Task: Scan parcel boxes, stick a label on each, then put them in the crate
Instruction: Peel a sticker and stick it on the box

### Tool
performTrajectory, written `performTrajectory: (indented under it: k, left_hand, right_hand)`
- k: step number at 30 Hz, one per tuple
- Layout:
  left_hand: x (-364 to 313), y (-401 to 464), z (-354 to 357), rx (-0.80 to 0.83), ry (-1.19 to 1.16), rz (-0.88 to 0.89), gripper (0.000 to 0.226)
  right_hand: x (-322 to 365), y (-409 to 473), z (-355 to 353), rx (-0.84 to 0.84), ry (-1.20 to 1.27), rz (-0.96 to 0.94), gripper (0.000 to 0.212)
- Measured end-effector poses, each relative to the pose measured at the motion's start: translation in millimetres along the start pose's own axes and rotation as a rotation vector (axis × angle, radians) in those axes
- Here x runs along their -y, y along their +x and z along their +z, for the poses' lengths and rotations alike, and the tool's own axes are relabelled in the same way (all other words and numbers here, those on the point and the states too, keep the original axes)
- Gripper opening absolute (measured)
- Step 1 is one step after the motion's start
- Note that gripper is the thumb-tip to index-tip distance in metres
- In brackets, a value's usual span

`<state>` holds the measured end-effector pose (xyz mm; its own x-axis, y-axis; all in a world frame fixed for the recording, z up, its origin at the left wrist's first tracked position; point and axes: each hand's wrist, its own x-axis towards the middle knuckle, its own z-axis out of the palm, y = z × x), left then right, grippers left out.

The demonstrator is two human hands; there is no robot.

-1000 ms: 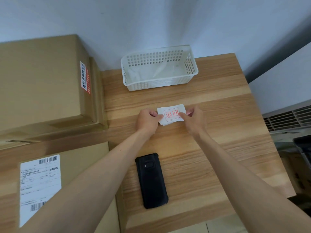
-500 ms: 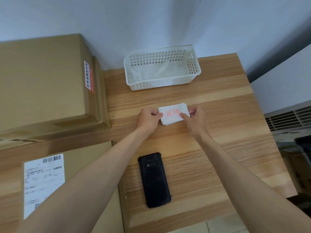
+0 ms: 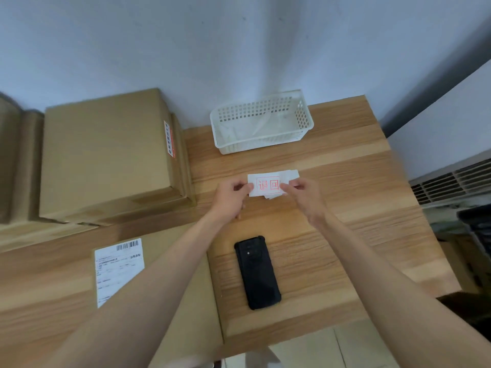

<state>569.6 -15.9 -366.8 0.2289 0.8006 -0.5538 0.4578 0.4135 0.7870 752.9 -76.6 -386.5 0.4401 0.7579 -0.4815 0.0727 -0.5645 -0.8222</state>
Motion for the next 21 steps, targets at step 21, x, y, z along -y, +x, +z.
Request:
performTrajectory:
  k: [21]
  left_hand:
    - [-10.7, -184.7, -94.1, -0.116, -0.544, -0.113, 0.027]
  right_hand:
    - [94.8, -194.0, 46.3, 0.376, 0.213, -0.148, 0.015]
